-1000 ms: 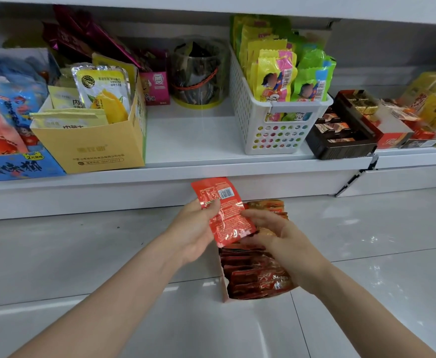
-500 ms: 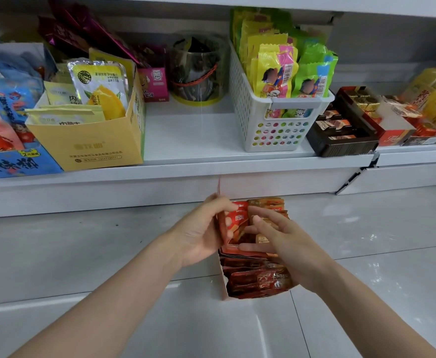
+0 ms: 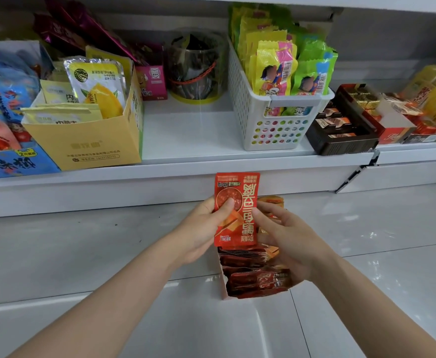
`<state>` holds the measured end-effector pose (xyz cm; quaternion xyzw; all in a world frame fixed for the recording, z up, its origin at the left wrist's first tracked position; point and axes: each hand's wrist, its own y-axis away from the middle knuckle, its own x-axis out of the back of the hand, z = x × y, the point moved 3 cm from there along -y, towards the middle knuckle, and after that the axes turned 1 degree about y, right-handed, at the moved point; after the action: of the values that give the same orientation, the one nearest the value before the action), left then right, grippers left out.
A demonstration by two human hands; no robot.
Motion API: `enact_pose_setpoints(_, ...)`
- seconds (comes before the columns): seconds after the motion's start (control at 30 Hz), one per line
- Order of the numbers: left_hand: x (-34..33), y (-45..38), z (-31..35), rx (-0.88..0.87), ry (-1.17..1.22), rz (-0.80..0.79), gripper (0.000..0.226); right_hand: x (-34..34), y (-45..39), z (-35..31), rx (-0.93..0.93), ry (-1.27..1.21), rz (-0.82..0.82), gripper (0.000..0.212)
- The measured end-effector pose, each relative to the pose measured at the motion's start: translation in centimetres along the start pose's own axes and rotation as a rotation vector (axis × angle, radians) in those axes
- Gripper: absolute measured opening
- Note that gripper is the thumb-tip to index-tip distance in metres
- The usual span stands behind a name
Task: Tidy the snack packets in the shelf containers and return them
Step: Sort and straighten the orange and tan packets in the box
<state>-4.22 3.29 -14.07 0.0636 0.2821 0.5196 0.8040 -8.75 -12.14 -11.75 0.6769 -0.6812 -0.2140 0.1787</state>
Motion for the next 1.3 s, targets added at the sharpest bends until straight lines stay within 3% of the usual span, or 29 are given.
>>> enact_pose_setpoints(0.17,0.3,-0.1,-0.8,-0.055,-0.145,0.041,0.028,1.0,-0.3,-0.8,0.204,0.218,0.103,0.011)
enact_pose_setpoints(0.33,0.4,0.1,-1.3,-0.057,-0.333,-0.022,0.018,1.8,-1.2,-3.0,0.373,0.477,0.194,0.002)
enact_pose_setpoints(0.47,1.2,0.8,-1.4,-0.102,-0.625,0.055,0.061,3.0,-1.6,-3.8,0.446,0.613,0.285,0.015)
enact_pose_setpoints(0.53,1.7,1.6,-1.0,-0.181,-0.786,0.125,0.061,3.0,-1.8,-3.2,0.436,0.693,0.228,0.012)
enact_pose_setpoints(0.63,2.3,3.0,-0.9,-0.271,-0.949,0.151,0.035,2.1,-2.2,-1.8,0.425,0.820,0.089,0.013)
enact_pose_setpoints(0.8,2.2,4.3,-2.0,-0.317,-0.854,0.017,0.015,0.4,-3.0,-1.3,0.421,1.078,-0.148,0.023)
enact_pose_setpoints(0.9,2.4,4.2,-2.2,-0.323,-0.794,0.050,0.016,-0.4,-3.8,-1.0,0.306,1.229,-0.215,0.030)
enact_pose_setpoints(1.03,2.6,4.7,-2.4,-0.330,-0.721,0.040,0.018,-0.3,-3.9,-1.8,0.234,1.306,-0.341,0.024)
enact_pose_setpoints(1.17,3.2,5.0,-2.2,-0.402,-0.841,0.110,0.012,-0.2,-2.7,-2.0,0.327,1.177,-0.347,0.029)
enact_pose_setpoints(1.3,3.2,5.1,-2.1,-0.427,-0.877,0.129,0.014,-0.8,-2.6,-0.8,0.360,1.302,-0.327,0.035)
